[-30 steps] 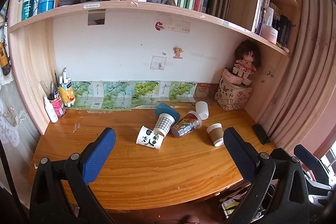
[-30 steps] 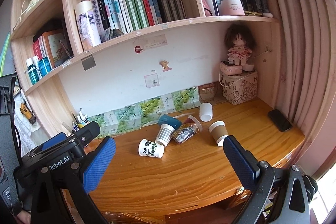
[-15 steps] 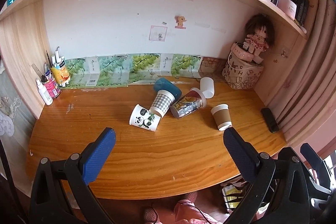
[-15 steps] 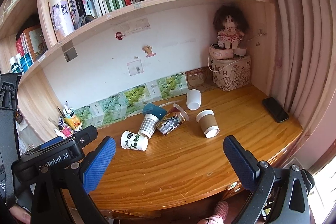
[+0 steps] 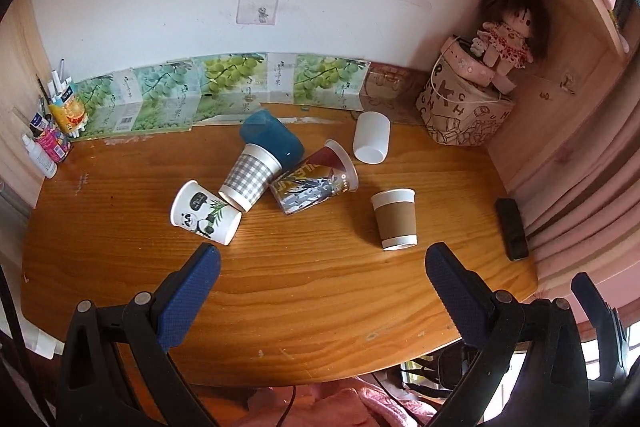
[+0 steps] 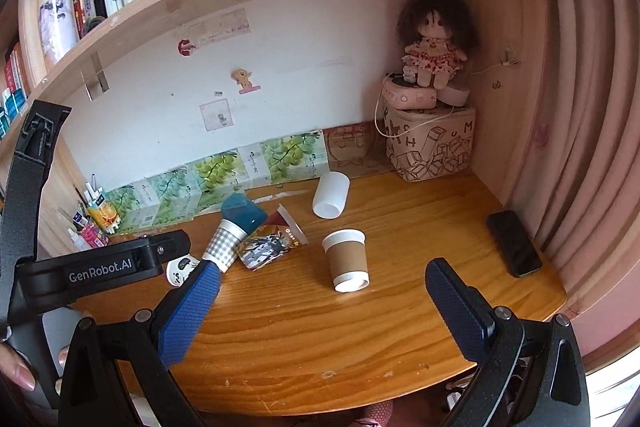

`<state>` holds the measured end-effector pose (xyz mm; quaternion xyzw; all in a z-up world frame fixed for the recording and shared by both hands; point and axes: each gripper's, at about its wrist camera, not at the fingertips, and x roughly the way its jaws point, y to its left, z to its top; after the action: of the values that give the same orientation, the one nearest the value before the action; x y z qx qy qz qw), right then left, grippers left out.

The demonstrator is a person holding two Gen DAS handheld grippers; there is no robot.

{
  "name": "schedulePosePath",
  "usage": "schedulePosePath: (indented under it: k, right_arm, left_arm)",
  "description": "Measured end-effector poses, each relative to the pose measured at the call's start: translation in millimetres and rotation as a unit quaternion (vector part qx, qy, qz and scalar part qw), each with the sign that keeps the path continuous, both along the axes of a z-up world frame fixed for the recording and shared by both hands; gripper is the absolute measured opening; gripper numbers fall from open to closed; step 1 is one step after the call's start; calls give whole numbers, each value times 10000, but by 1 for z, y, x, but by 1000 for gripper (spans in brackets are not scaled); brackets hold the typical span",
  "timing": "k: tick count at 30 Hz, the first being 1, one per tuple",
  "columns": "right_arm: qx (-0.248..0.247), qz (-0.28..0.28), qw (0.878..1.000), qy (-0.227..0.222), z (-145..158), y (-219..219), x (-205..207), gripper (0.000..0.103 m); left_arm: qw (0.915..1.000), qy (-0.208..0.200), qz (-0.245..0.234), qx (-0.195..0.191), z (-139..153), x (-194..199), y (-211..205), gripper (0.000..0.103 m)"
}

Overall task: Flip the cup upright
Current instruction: 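Move the left tool toward the brown-sleeved paper cup lying on its side, then close the left gripper around the brown-sleeved cup's rim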

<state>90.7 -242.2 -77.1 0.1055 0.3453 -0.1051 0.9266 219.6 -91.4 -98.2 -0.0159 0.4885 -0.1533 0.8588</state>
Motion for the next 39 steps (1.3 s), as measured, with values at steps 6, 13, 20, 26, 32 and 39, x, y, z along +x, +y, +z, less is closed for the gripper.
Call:
schedulePosePath:
  k: [6,13,20,26,32,39]
  right_arm:
    - [318,137,9986,402,-13,-49,34,103]
    - [1154,362,9865,1101,-50,-103,76,103]
    - [2014,356,9582,2000,-105,-146,116,103]
    - [2725,329,9266,2571,-142,-166,144,103]
    - [3065,359,9037,2967,-166,-178,166,103]
    - [3087,416,8876,3392,-183,-182,182,103]
  left_arm:
    - [9987,492,-79,120,-19,29,-48,102]
    - [9945,1030,80,199,-46,68,-87,102]
    - [9835,1783,288,127,-82,111,-108,102]
    - [9721,2308,304,302,-114,137,-128,102]
    - [9588,2805,264,374,-142,153,-147,102]
    - [9448,3191,10,736,-170,167,-167,102]
